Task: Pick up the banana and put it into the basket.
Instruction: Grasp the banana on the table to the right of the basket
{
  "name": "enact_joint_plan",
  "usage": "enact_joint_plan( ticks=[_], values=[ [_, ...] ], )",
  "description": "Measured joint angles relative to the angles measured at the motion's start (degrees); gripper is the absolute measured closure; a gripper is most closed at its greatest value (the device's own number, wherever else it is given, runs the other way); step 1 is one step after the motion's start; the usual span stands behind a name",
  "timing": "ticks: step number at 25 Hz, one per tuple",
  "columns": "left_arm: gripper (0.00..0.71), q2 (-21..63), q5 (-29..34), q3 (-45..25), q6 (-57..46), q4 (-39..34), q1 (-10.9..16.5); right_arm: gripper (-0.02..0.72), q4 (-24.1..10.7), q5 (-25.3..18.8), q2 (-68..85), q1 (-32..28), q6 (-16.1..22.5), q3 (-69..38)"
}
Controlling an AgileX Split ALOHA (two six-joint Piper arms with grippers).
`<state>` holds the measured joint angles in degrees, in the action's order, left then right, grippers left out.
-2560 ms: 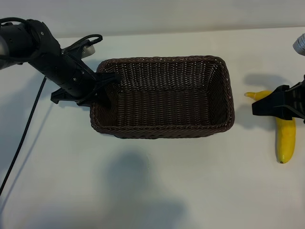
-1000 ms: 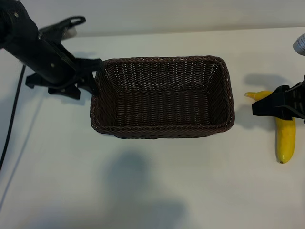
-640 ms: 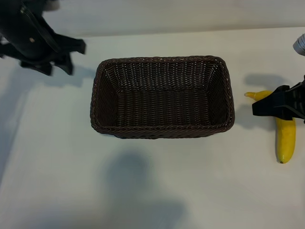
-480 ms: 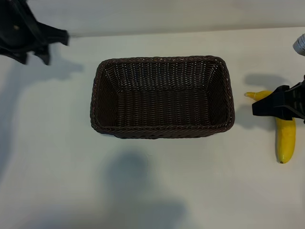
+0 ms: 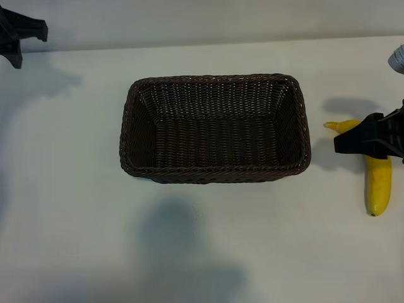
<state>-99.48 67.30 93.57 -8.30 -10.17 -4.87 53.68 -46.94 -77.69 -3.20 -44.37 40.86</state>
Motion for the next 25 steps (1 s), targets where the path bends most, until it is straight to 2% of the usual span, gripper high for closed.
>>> enact_joint_plan(
  ticks=[4, 7, 20, 25],
  values=[
    [0.223, 4.94, 0.00, -1.83, 0.77, 0.91, 0.00, 0.162, -0.47, 0.00, 0.00, 0.00, 0.00, 0.00],
    [0.223, 10.81, 0.00, -6.63, 1.22, 0.97, 0.00, 0.162, -0.60, -0.06, 0.00, 0.00, 0.00, 0.00],
    [0.222, 41.21, -0.46, -38.52, 2.71, 1.78, 0.00, 0.162, -0.65, -0.11, 0.00, 0.00, 0.00, 0.00],
    [0.222, 54.09, -4.62, -51.18, 2.76, 4.97, 0.00, 0.162, -0.65, -0.16, 0.00, 0.00, 0.00, 0.00]
  ],
)
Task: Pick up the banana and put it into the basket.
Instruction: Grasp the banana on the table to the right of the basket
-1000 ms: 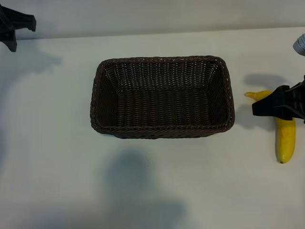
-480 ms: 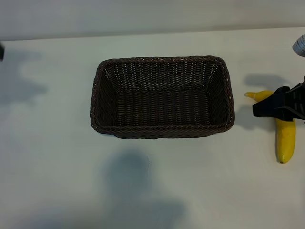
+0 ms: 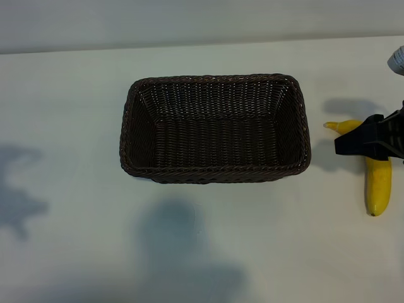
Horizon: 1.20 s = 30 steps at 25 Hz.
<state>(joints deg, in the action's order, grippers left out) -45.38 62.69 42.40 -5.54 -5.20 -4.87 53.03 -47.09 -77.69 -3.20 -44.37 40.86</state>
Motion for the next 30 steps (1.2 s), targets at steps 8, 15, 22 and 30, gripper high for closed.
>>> enact_joint_plan(
  ticks=[8, 15, 22, 30],
  values=[
    [0.222, 15.29, -2.05, -12.92, 0.26, 1.71, 0.00, 0.162, -0.02, 0.00, 0.00, 0.00, 0.00, 0.00],
    [0.222, 22.90, -2.53, -13.47, 0.26, 0.93, 0.00, 0.162, -0.20, 0.00, 0.00, 0.00, 0.00, 0.00],
    [0.222, 29.59, -2.71, -13.47, 0.26, 0.85, 2.81, 0.162, -0.41, 1.08, 0.00, 0.00, 0.25, 0.00],
    [0.222, 43.20, -2.65, -13.47, 0.26, 0.74, 8.90, 0.162, -0.57, 2.93, 0.00, 0.00, 1.57, 0.21]
  ],
)
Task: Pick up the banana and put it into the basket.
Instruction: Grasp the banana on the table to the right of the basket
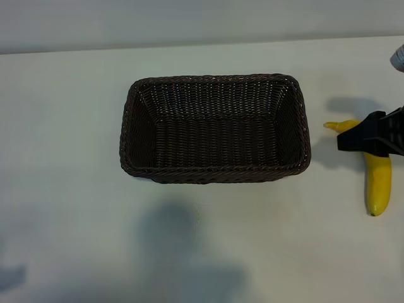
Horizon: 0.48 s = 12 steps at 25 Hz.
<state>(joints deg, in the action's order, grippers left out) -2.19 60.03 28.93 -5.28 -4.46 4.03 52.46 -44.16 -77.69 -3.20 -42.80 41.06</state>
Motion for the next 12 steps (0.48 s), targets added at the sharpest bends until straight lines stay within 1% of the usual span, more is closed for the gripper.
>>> enact_joint_plan(
  ticks=[2, 6, 10, 12],
  values=[
    [0.222, 2.39, 0.07, 0.00, 0.00, 0.00, 0.00, 0.162, -0.18, 0.29, -0.26, 0.00, 0.13, 1.12],
    [0.222, 2.60, 0.21, 0.00, 0.00, 0.00, 0.00, 0.162, -1.15, 0.76, -2.44, 0.00, 0.59, 5.76],
    [0.222, 2.60, 0.23, -0.17, 0.00, 0.00, 0.00, 0.162, -4.09, -0.19, -6.85, 0.00, 3.30, 12.86],
    [0.222, 2.60, 0.23, -0.17, 0.00, 0.00, 0.00, 0.162, -6.46, -2.13, -9.36, 0.14, 5.77, 16.23]
  ],
)
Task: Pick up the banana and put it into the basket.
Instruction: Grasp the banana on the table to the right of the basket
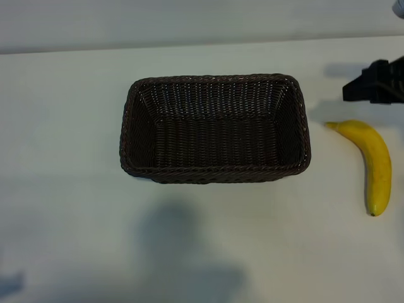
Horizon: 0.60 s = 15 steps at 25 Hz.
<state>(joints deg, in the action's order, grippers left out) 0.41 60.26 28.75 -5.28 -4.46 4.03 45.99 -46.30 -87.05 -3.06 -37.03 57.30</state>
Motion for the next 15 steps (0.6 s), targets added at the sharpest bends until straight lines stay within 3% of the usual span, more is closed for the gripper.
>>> enact_joint_plan(
  ticks=[4, 8, 12, 15],
  values=[
    [0.222, 0.00, 0.00, 0.00, 0.00, 0.00, 0.00, 0.162, -10.66, -1.84, -2.91, 3.72, 8.55, 5.62],
    [0.222, 0.00, 0.00, 0.00, 0.12, 0.00, 0.00, 0.162, -26.51, -1.92, -3.84, 8.98, 23.49, 8.71],
    [0.222, 0.00, 0.00, 0.00, 0.12, 0.00, 0.00, 0.162, -39.62, -4.85, -5.41, 11.87, 37.03, 10.24],
    [0.222, 0.00, 0.00, 0.00, 0.07, 0.00, 0.00, 0.162, -45.52, -8.07, -7.15, 12.09, 43.67, 10.30]
  ],
)
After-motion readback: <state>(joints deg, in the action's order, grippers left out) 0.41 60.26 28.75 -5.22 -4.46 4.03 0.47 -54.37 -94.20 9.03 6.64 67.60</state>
